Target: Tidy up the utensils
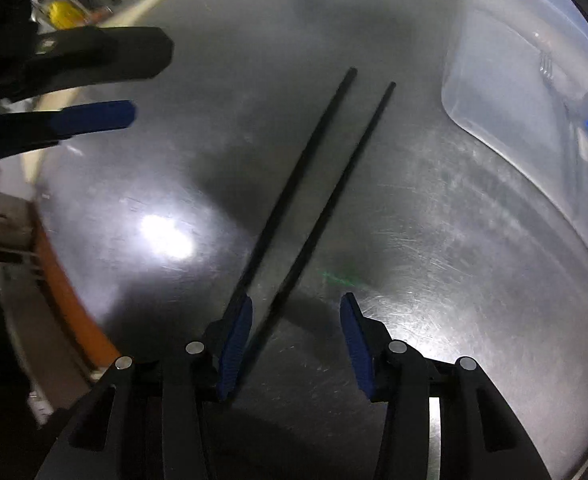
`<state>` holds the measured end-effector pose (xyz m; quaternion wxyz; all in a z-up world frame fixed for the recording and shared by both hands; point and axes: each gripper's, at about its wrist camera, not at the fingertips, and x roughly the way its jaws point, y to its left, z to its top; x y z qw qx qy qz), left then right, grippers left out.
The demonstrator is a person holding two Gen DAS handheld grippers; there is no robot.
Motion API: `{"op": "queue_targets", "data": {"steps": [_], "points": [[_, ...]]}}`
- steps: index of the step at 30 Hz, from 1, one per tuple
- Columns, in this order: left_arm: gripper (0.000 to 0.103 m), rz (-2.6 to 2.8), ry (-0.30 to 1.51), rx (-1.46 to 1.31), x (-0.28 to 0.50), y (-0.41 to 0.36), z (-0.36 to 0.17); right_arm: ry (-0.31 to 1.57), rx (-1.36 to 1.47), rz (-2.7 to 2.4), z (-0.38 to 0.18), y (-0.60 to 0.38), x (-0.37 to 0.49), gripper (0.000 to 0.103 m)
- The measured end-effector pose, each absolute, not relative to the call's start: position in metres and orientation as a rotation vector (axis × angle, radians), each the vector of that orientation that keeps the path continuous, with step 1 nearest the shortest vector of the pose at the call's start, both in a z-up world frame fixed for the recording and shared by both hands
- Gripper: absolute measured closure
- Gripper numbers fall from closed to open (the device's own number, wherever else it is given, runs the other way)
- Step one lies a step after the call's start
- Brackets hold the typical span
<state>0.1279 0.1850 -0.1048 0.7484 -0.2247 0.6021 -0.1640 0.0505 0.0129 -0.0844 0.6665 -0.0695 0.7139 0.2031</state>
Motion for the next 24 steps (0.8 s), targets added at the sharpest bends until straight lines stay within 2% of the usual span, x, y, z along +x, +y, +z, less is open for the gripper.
{"op": "queue_targets", "data": {"steps": [9, 11, 14, 19, 24], "points": [[0.022, -0.435, 1.35, -0.504, 0.113, 0.201, -0.11, 1.574, -0.31, 0.388, -0.099, 0.032, 0.026, 0.058], [0.022, -0.448, 1.361, -0.499, 0.114, 0.198, -0.112, 1.577, -0.309, 0.38, -0.099, 0.025, 0.024, 0.066], [0.022, -0.467, 1.378, -0.5, 0.114, 0.193, -0.114, 1.594, -0.323, 0.388, -0.1, 0.014, 0.021, 0.095], [0.022, -0.516, 1.431, -0.527, 0.112, 0.173, -0.127, 1.63, -0.23, 0.392, -0.102, -0.005, 0.023, 0.096], [0.022, -0.554, 1.482, -0.602, 0.108, 0.153, -0.143, 1.72, 0.155, 0.483, -0.098, -0.042, 0.035, 0.096]]}}
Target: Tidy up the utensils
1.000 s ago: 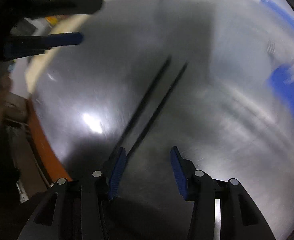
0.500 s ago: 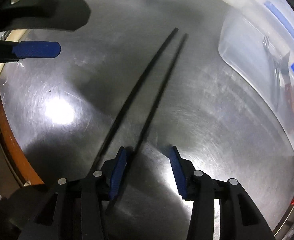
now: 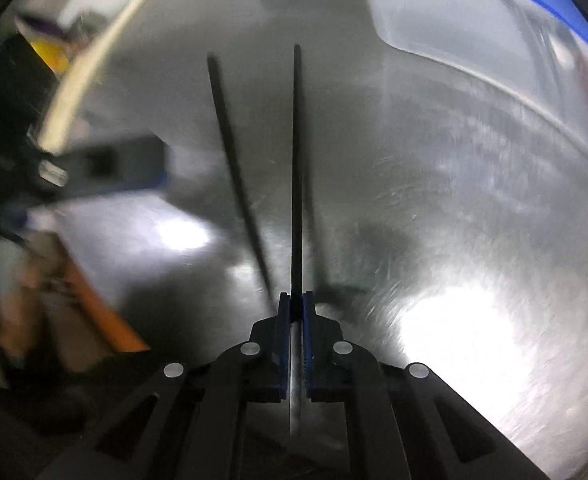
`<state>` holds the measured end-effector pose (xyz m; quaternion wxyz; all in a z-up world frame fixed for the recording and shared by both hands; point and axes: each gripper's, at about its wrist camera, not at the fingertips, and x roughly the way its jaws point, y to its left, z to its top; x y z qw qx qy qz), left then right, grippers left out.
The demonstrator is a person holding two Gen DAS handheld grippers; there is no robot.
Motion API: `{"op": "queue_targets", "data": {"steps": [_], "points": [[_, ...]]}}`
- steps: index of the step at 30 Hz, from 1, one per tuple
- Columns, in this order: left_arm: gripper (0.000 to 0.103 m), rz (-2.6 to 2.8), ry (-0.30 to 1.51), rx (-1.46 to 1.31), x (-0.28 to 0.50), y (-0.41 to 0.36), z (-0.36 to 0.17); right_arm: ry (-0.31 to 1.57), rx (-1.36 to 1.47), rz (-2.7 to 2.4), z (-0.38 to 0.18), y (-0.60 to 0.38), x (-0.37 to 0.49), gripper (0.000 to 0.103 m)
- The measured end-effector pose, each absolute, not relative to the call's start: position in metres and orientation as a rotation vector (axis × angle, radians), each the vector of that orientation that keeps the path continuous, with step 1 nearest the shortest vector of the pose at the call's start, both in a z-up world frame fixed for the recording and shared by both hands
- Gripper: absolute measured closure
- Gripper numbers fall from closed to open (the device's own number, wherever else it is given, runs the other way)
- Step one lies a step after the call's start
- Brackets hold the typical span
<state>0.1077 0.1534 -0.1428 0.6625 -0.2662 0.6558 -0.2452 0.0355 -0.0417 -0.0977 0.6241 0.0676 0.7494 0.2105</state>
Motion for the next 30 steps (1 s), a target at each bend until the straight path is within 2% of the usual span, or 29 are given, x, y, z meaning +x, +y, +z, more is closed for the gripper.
{"op": "queue_targets", "data": {"steps": [6, 10, 11, 12, 13, 16, 18, 22, 26, 30], "points": [[0.022, -0.608, 1.563, -0.767, 0.102, 0.129, -0.168, 1.731, 0.387, 0.59, -0.078, -0.066, 0.034, 0.096], [0.025, -0.593, 1.578, -0.826, 0.094, 0.119, -0.174, 1.744, 0.407, 0.623, -0.077, -0.071, 0.023, 0.096], [0.03, -0.59, 1.575, -0.853, 0.091, 0.118, -0.175, 1.747, 0.416, 0.632, -0.075, -0.075, 0.019, 0.096], [0.042, -0.58, 1.58, -0.877, 0.089, 0.118, -0.176, 1.752, 0.425, 0.642, -0.075, -0.074, 0.019, 0.096], [0.058, -0.567, 1.589, -0.906, 0.087, 0.118, -0.18, 1.754, 0.429, 0.65, -0.077, -0.074, 0.014, 0.096], [0.086, -0.55, 1.614, -0.948, 0.081, 0.114, -0.187, 1.764, 0.441, 0.67, -0.08, -0.076, 0.021, 0.096], [0.097, -0.534, 1.613, -0.973, 0.078, 0.112, -0.19, 1.771, 0.445, 0.677, -0.085, -0.079, 0.026, 0.096], [0.099, -0.55, 1.533, -0.997, 0.072, 0.112, -0.176, 1.767, 0.454, 0.706, -0.073, -0.079, 0.025, 0.096], [0.099, -0.593, 1.402, -0.935, 0.074, 0.118, -0.132, 1.691, 0.445, 0.772, -0.043, -0.076, 0.031, 0.096], [0.099, -0.673, 1.261, -0.825, 0.099, 0.113, -0.062, 1.521, 0.406, 0.833, 0.012, -0.08, 0.055, 0.096]]}}
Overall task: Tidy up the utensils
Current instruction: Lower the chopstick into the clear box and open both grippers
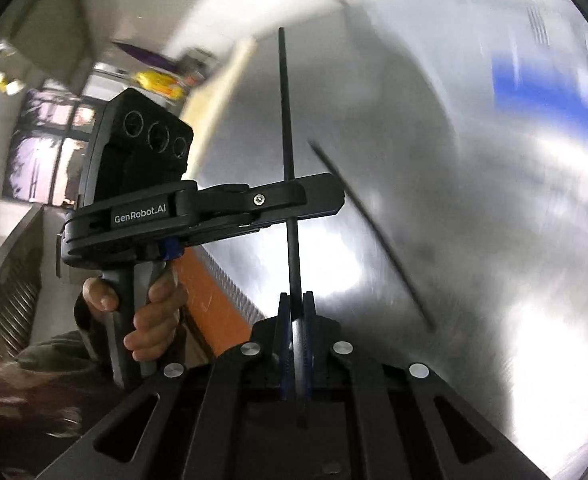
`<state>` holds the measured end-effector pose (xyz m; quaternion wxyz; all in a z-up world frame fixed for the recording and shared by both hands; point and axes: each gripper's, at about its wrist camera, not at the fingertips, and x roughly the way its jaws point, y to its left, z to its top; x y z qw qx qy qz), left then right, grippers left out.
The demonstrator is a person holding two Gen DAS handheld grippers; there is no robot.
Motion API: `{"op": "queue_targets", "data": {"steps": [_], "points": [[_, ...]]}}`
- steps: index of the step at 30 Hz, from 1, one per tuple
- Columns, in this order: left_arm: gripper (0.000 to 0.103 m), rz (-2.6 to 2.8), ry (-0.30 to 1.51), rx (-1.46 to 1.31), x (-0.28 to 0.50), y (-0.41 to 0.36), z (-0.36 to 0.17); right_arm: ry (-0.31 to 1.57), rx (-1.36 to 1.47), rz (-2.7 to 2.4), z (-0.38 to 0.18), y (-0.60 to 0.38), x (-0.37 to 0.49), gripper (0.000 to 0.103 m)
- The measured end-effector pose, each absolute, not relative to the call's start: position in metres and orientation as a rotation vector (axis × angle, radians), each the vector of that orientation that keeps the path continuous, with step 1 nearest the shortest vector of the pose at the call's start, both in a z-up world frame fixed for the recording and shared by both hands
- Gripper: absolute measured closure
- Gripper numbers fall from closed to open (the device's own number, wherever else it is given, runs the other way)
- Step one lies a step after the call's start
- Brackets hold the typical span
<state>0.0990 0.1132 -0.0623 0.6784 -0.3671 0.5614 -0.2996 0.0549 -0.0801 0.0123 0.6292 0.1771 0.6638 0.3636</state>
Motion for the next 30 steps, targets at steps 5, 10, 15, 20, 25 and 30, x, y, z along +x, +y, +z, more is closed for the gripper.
{"op": "queue_targets", "data": {"steps": [5, 10, 15, 20, 25, 30], "points": [[0.099, -0.8, 1.132, -0.602, 0.188, 0.057, 0.019, 1.284, 0.266, 0.732, 0.075, -0.117, 0.117, 0.096], [0.099, -0.837, 1.127, -0.429, 0.297, -0.027, 0.048, 1.227, 0.2, 0.536, 0.088, -0.168, 0.204, 0.096], [0.099, -0.789, 1.339, -0.343, 0.36, -0.089, -0.022, 1.361, 0.289, 0.422, 0.024, -0.203, 0.252, 0.095], [0.099, -0.763, 1.552, -0.339, 0.369, -0.107, -0.102, 1.509, 0.39, 0.386, -0.047, -0.223, 0.258, 0.096], [0.099, -0.69, 1.721, -0.244, 0.361, -0.12, -0.157, 1.615, 0.391, 0.351, -0.083, -0.222, 0.264, 0.096], [0.098, -0.673, 1.683, -0.224, 0.36, -0.11, -0.147, 1.554, 0.269, 0.228, -0.068, -0.225, 0.258, 0.09]]}}
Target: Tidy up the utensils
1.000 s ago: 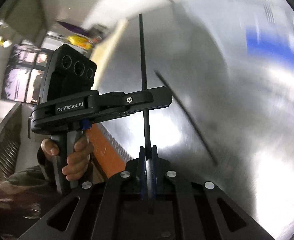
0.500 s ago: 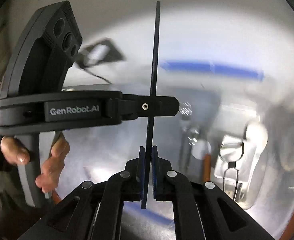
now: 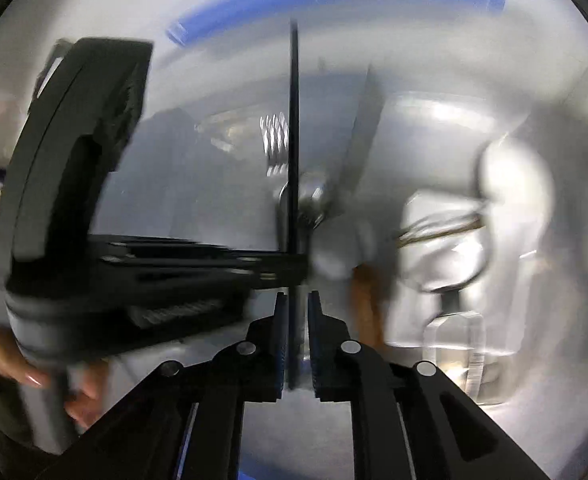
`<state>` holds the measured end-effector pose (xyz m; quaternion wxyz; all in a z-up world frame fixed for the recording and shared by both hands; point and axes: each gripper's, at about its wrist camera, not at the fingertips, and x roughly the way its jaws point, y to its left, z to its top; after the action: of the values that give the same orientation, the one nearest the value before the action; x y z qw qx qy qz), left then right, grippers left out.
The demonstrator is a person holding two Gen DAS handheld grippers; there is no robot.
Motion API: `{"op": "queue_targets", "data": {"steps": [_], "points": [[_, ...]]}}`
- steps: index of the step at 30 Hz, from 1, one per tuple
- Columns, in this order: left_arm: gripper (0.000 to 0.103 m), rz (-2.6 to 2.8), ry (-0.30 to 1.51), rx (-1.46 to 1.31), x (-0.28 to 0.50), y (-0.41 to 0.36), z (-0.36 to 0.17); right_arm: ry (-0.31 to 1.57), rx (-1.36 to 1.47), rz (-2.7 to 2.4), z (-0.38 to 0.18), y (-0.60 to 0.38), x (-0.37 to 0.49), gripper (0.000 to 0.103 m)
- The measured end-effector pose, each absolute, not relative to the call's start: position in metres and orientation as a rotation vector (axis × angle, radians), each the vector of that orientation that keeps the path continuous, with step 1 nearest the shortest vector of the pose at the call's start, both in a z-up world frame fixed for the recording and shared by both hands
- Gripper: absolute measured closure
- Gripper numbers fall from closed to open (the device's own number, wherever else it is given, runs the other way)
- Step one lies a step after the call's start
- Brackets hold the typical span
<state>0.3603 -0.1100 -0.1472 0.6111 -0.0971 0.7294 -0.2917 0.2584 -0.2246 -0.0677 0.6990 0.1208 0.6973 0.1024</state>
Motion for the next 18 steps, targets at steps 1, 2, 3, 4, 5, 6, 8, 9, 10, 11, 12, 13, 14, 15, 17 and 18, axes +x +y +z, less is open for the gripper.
{"op": "queue_targets", "data": {"steps": [1, 2, 3, 4, 5, 6, 8, 9, 10, 11, 12, 13, 14, 15, 17, 18], "points": [[0.095, -0.674, 1.638, -0.211, 0.361, -0.107, -0.131, 1.513, 0.236, 0.228, -0.054, -0.223, 0.253, 0.089], [0.09, -0.68, 1.566, -0.199, 0.356, -0.097, -0.108, 1.469, 0.209, 0.234, -0.037, -0.222, 0.247, 0.083], [0.071, -0.683, 1.51, -0.194, 0.351, -0.087, -0.09, 1.404, 0.185, 0.251, -0.012, -0.218, 0.234, 0.07], [0.045, -0.684, 1.425, -0.193, 0.341, -0.072, -0.065, 1.353, 0.171, 0.269, 0.006, -0.215, 0.224, 0.061], [0.034, -0.697, 1.32, -0.204, 0.327, -0.053, -0.037, 1.299, 0.158, 0.3, 0.026, -0.209, 0.211, 0.06], [0.027, -0.715, 1.239, -0.216, 0.316, -0.039, -0.015, 1.247, 0.142, 0.351, 0.046, -0.201, 0.195, 0.06], [0.027, -0.741, 1.096, -0.264, 0.286, 0.001, 0.022, 1.174, 0.103, 0.485, 0.074, -0.175, 0.162, 0.046], [0.023, -0.739, 1.034, -0.311, 0.267, 0.027, 0.037, 1.144, 0.061, 0.573, 0.081, -0.153, 0.14, 0.035], [0.019, -0.722, 0.989, -0.356, 0.253, 0.05, 0.045, 1.137, 0.019, 0.63, 0.079, -0.135, 0.124, 0.026], [0.018, -0.683, 0.94, -0.398, 0.234, 0.081, 0.048, 1.147, -0.042, 0.682, 0.074, -0.116, 0.109, 0.025], [0.018, -0.633, 0.912, -0.409, 0.222, 0.098, 0.047, 1.194, -0.15, 0.728, 0.052, -0.084, 0.091, 0.025], [0.018, -0.59, 0.904, -0.41, 0.213, 0.103, 0.045, 1.261, -0.271, 0.738, 0.022, -0.055, 0.074, 0.027], [0.018, -0.506, 0.922, -0.403, 0.199, 0.122, 0.031, 1.304, -0.346, 0.739, 0.004, -0.041, 0.065, 0.033], [0.018, -0.458, 0.948, -0.402, 0.192, 0.131, 0.021, 1.37, -0.456, 0.758, -0.025, -0.02, 0.05, 0.049], [0.018, -0.357, 1.045, -0.45, 0.175, 0.156, -0.014, 1.439, -0.555, 0.797, -0.059, 0.002, 0.034, 0.055], [0.018, -0.334, 1.079, -0.477, 0.17, 0.17, -0.024, 1.469, -0.583, 0.801, -0.073, 0.01, 0.031, 0.055]]}}
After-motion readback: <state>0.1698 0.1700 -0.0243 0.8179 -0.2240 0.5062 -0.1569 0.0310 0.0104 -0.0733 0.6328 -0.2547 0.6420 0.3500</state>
